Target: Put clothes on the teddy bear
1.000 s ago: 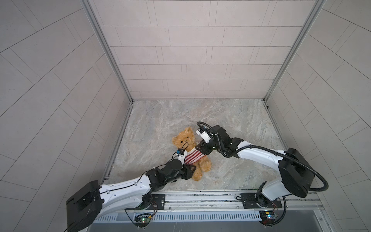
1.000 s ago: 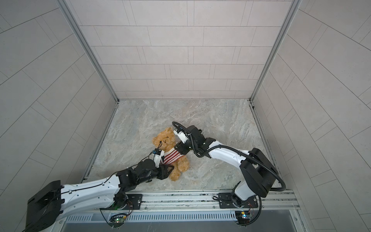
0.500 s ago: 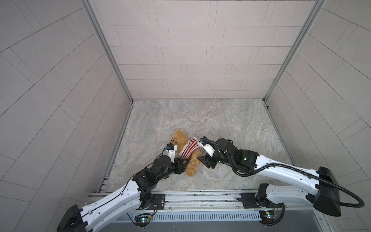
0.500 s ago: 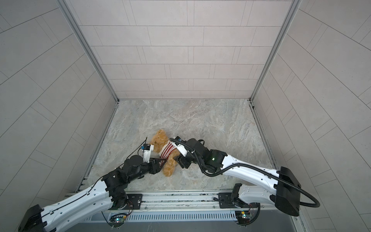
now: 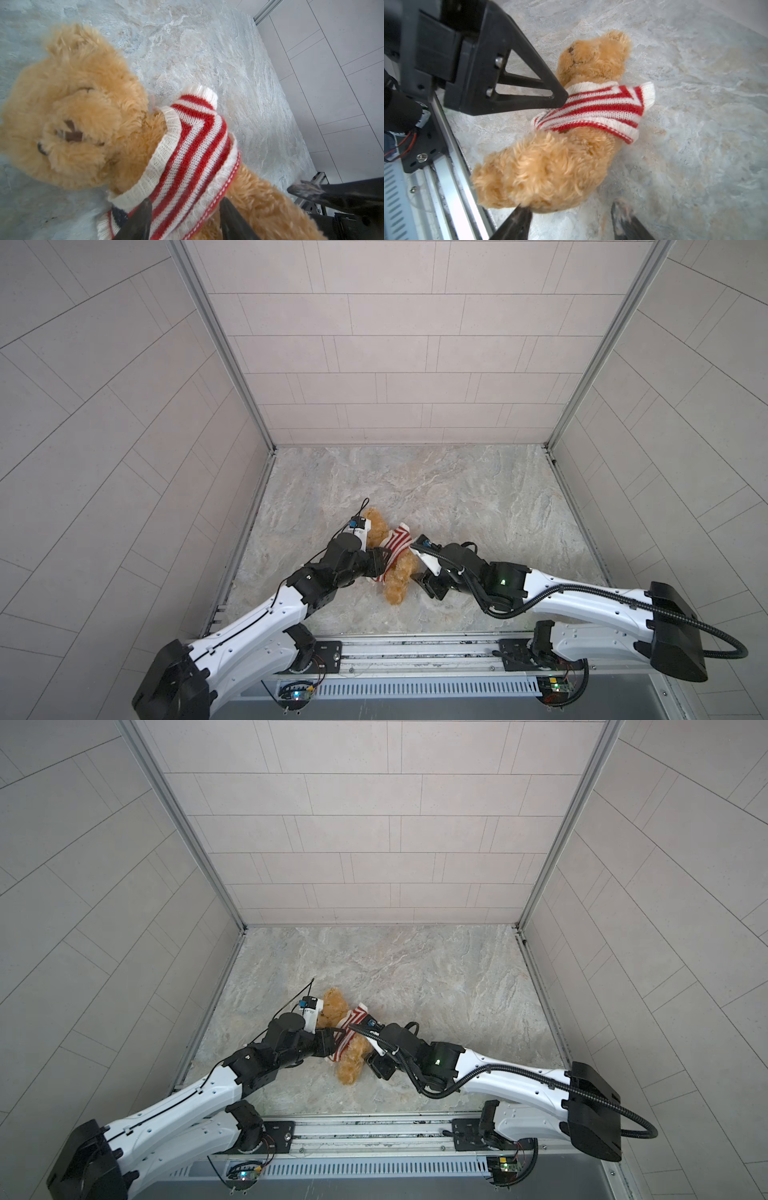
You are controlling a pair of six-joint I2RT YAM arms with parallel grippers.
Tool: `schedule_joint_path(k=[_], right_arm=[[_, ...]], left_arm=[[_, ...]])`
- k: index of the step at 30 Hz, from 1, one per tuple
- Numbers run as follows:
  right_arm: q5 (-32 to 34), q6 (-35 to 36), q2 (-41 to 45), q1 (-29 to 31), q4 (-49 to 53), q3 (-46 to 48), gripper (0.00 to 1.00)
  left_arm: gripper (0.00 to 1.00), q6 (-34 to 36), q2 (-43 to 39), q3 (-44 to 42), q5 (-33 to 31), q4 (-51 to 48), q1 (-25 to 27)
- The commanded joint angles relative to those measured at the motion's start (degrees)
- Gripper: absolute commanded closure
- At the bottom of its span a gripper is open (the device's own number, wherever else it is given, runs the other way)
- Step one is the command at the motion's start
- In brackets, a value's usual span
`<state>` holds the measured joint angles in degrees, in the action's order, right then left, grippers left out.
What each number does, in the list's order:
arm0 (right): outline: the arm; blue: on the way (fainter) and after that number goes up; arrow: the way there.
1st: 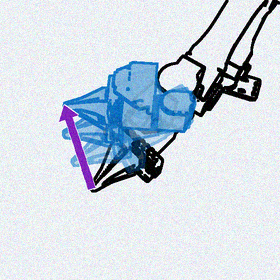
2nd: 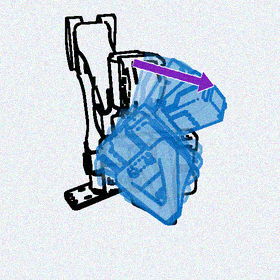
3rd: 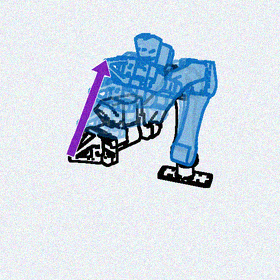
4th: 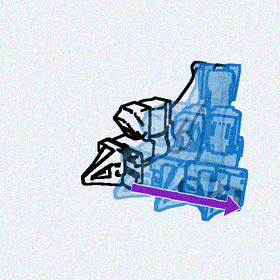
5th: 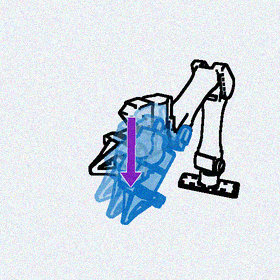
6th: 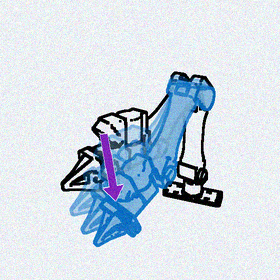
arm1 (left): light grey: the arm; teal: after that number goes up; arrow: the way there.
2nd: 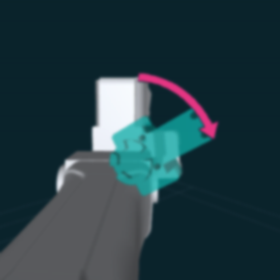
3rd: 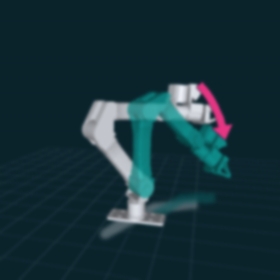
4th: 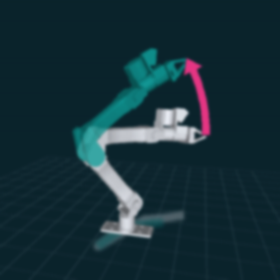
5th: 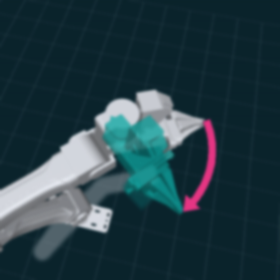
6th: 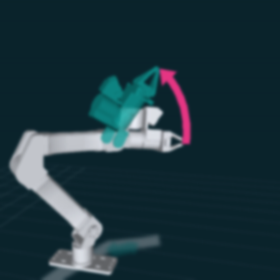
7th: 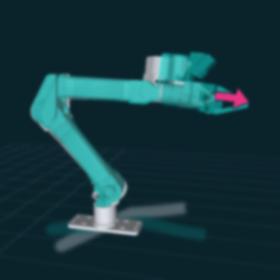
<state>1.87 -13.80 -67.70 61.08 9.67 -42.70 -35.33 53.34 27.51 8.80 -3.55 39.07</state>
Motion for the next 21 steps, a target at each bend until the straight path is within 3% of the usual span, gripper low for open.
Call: schedule_joint_path(k=[1,4,12,21], right_arm=[[1.9,-0.7,-1.0,-1.8,-2.6,-0.7,0.43],[0.5,-0.3,-0.5,-4.4,-2.8,0.0,0.46],[-11.3,2.9,-2.5,-18.3,-6.9,2.4,0.49],[-12.5,4.2,5.2,-20.4,-0.1,0.6,0.46]], left_arm=[[0.44,4.8,3.2,4.9,-1.7,-1.4,-0.6],[0.44,9.4,7.7,9.5,-5.4,-5.6,-0.7],[0.44,12.9,18.6,16.0,-4.2,-5.4,-2.0],[0.47,14.0,29.6,21.3,-2.4,-4.8,-5.3]])
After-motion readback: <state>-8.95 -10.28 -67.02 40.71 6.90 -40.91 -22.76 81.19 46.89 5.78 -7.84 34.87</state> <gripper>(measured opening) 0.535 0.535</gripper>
